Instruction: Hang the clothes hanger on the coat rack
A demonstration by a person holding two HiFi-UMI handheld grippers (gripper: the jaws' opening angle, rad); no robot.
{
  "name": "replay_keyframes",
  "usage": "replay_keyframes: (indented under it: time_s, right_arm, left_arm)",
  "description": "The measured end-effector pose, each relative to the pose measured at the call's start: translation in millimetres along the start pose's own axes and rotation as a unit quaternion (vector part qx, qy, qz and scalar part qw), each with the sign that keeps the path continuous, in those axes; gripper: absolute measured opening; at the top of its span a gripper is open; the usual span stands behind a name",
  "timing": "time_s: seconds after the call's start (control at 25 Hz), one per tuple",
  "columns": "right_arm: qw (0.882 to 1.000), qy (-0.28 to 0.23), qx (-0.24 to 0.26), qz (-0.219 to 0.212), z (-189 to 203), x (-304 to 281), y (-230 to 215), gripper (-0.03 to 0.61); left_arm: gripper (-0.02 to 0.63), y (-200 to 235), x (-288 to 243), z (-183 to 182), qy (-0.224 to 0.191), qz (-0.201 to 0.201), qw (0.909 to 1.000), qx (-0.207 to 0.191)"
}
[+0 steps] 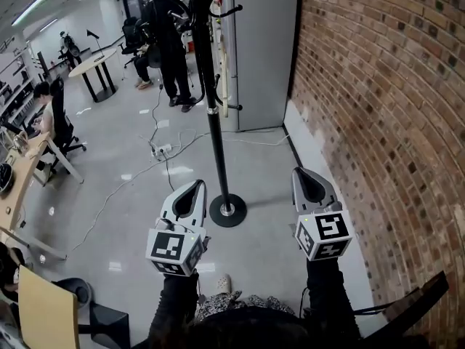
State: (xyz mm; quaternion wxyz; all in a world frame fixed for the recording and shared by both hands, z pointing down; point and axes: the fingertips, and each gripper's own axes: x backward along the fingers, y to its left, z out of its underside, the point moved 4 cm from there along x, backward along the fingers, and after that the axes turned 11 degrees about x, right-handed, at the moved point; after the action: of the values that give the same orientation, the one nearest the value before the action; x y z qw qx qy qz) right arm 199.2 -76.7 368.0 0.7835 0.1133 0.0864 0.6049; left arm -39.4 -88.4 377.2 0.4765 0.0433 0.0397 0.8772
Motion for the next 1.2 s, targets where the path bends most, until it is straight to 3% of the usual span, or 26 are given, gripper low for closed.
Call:
replay_keyframes:
  time_s: [0.32, 1.2]
  right_arm:
    - [1.000, 0.009, 0.002, 0.000, 2.0, 9.4, -2.9, 0.009]
    - [0.999, 0.027, 0.016, -0.014, 5.8, -17.2, 0.5, 0.008]
  left_arm:
    - [0.008, -12.2, 1.1, 0.6, 0.001, 0.005, 1.0000, 0.000]
    - [0.008, 7.6, -10.0, 4.0, 0.008, -0.006, 0.9999, -0.001]
